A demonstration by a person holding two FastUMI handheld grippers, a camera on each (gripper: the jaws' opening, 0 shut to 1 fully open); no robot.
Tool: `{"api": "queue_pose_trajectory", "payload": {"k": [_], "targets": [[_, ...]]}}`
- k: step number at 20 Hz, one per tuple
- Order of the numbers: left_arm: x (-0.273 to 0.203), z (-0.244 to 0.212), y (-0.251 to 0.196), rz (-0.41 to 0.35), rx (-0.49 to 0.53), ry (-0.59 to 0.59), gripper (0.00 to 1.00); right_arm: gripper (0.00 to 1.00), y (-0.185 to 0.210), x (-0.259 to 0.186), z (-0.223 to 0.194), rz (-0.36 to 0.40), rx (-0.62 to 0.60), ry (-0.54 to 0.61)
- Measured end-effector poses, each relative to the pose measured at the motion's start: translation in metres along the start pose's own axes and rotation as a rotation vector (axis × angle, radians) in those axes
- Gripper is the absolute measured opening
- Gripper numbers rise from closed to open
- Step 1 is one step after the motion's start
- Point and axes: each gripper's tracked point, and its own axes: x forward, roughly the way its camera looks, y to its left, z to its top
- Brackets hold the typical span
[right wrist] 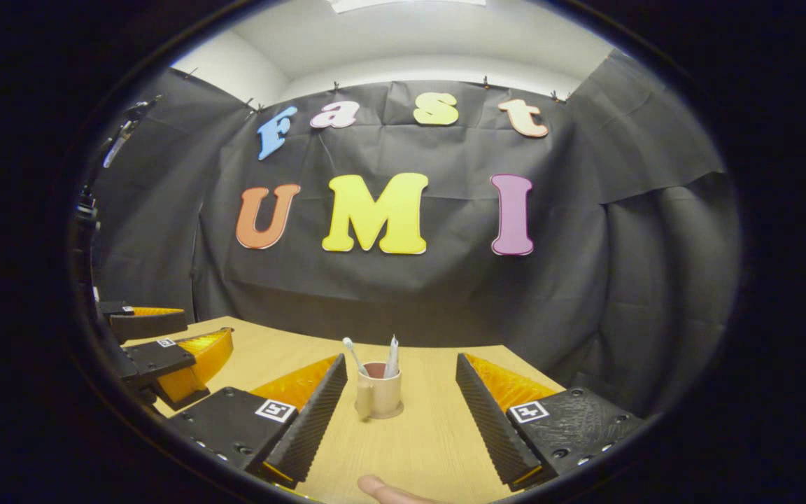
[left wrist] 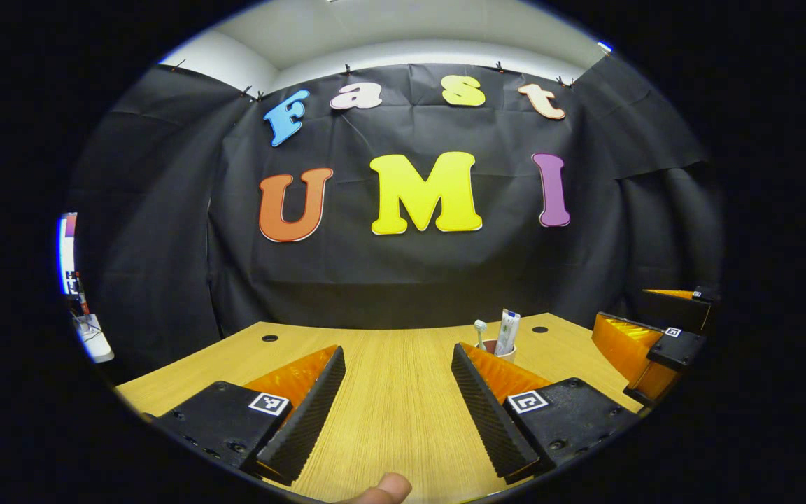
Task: Put the toothbrush and toothpaste on the desktop into the cup, then pick up the cup and place it on the coaster on the desktop.
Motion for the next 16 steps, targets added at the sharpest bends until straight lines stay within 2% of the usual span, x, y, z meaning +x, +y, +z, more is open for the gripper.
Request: {"api": "queue_pose_trajectory", "payload": {"k": [6,7,8,16], "targets": [[0.006,-0.021,-0.001,-0.017,-0.059,0.078,0.97,0.95,0.002,0.002,-0.003,0.01,-0.016,0.012],[0.007,-0.022,-0.001,-0.015,-0.061,0.082,0.92,0.95,0.004,0.001,-0.003,0.016,-0.015,0.013],[0.007,-0.023,0.0,-0.014,-0.063,0.081,0.98,0.94,0.005,0.002,-0.003,0.02,-0.015,0.015],[0.002,-0.028,-0.024,-0.1,-0.038,0.106,0.98,0.94,0.003,0.004,-0.007,0.023,-0.005,0.026]]}}
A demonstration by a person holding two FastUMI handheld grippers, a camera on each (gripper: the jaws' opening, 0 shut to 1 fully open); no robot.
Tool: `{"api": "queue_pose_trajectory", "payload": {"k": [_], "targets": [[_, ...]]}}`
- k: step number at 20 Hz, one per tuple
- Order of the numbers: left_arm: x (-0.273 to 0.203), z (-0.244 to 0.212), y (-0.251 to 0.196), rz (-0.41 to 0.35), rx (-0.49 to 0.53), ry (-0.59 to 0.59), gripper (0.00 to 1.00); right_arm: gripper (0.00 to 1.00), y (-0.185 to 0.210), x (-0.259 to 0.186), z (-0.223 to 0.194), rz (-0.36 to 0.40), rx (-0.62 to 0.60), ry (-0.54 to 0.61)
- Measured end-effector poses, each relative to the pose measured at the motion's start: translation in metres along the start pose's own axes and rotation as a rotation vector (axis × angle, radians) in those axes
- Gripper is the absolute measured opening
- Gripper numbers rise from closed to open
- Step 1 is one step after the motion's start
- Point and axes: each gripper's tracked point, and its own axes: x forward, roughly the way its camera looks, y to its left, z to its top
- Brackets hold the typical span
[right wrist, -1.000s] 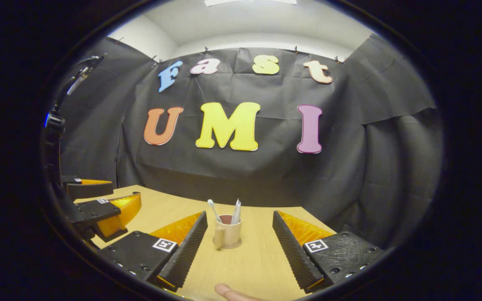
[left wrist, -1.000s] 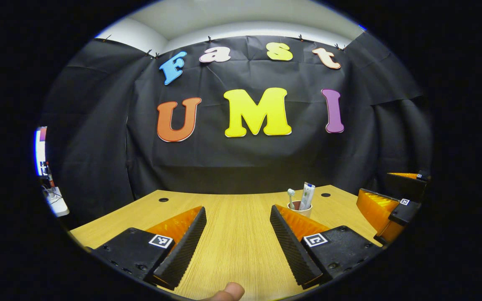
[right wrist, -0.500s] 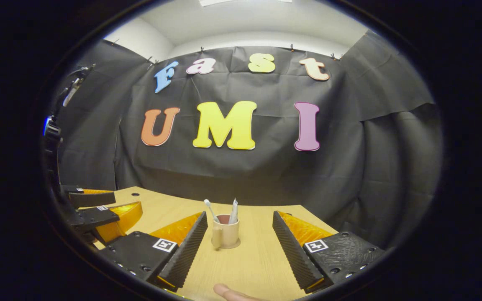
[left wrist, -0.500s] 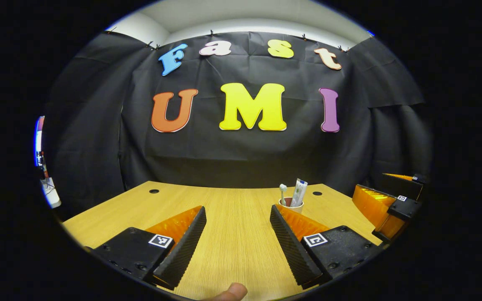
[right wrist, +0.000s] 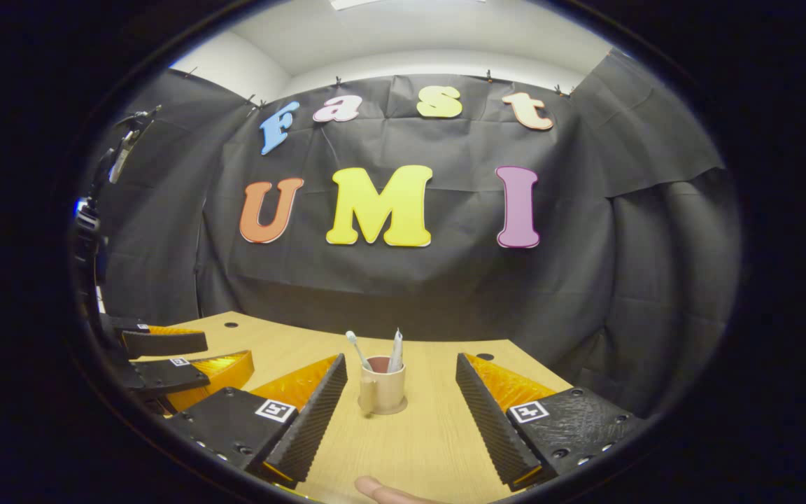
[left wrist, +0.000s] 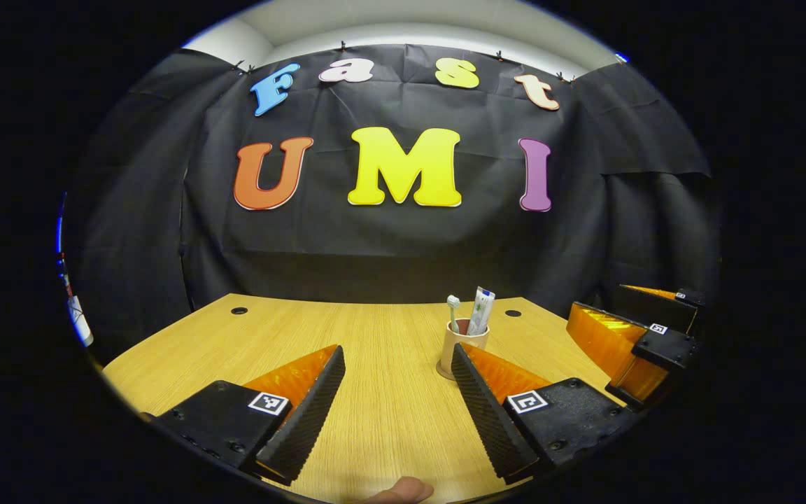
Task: Put the toothbrush and toothpaste on the desktop into the cup, then pick up the cup and place it on the coaster on the desktop.
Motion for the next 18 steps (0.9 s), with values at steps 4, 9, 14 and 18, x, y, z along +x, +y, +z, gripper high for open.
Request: {"api": "queue_pose_trajectory", "payload": {"k": [4,9,14,18], "targets": [[0.0,0.0,-0.001,0.003,0.025,-0.008,0.98,0.95,0.002,0.002,-0.003,0.003,-0.007,0.008],[0.0,-0.008,-0.006,-0.011,0.02,0.027,0.98,0.95,0.0,0.002,-0.003,-0.002,-0.006,0.012],[0.0,-0.007,-0.005,0.001,0.023,0.026,0.98,0.96,-0.001,0.002,-0.003,0.0,-0.005,0.012],[0.001,-0.011,-0.002,0.012,0.032,0.037,0.98,0.95,0.002,0.003,-0.004,0.009,-0.017,0.017]]}}
